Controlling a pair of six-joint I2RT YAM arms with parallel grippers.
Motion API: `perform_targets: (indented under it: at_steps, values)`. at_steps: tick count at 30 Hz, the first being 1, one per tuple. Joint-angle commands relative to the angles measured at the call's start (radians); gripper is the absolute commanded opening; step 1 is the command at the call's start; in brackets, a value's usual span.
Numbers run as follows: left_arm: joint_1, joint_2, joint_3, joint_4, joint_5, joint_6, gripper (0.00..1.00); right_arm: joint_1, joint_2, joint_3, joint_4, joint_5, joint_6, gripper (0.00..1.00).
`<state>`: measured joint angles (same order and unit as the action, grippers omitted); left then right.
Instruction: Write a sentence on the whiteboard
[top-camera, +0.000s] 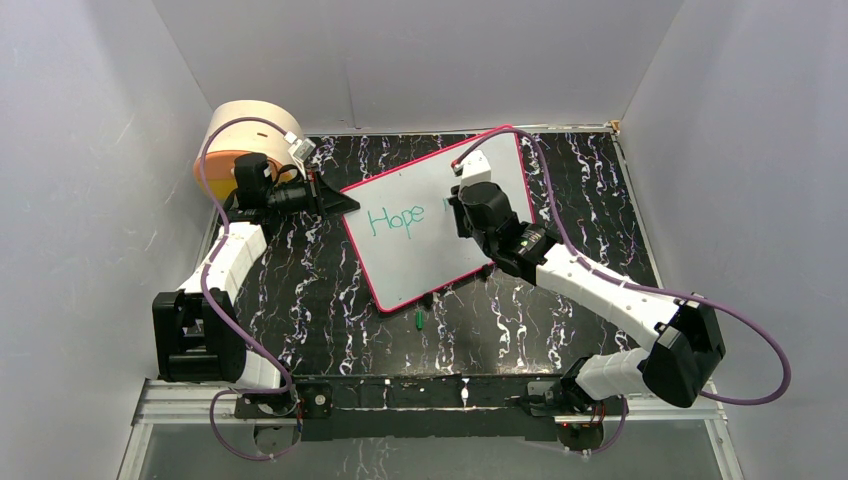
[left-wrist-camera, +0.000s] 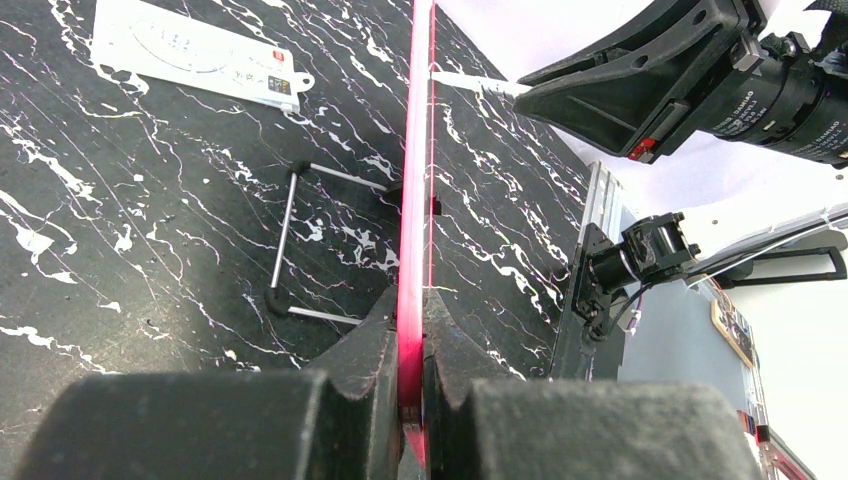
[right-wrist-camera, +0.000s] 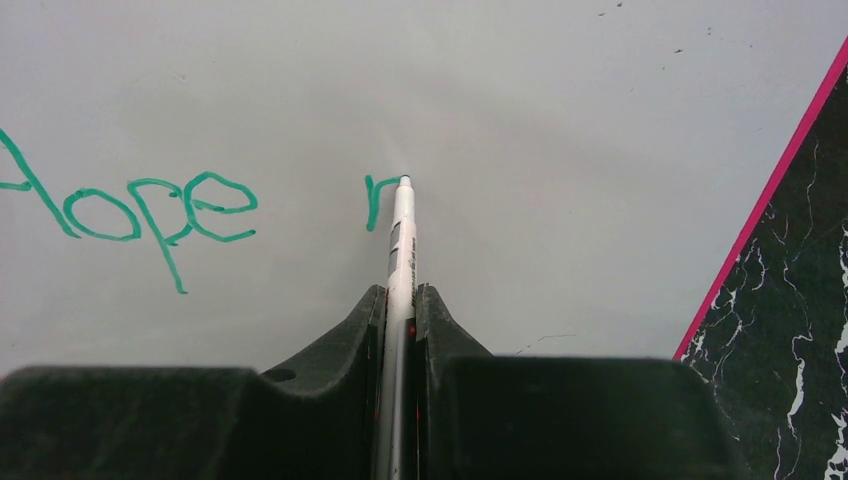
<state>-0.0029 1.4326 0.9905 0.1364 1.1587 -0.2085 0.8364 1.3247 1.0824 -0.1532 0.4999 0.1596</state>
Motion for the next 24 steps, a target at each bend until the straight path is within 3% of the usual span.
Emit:
perform_targets:
  at_steps: [1,24]
  values:
    - [-0.043,0.035,-0.018,-0.084,-0.087,0.113,0.0,-0.013,-0.023,-0.005,0.037,0.03,0.004,0.0]
    - [-0.045,0.037,-0.018,-0.087,-0.1,0.112,0.0,-0.015,-0.057,-0.03,-0.063,-0.021,0.046,0.0]
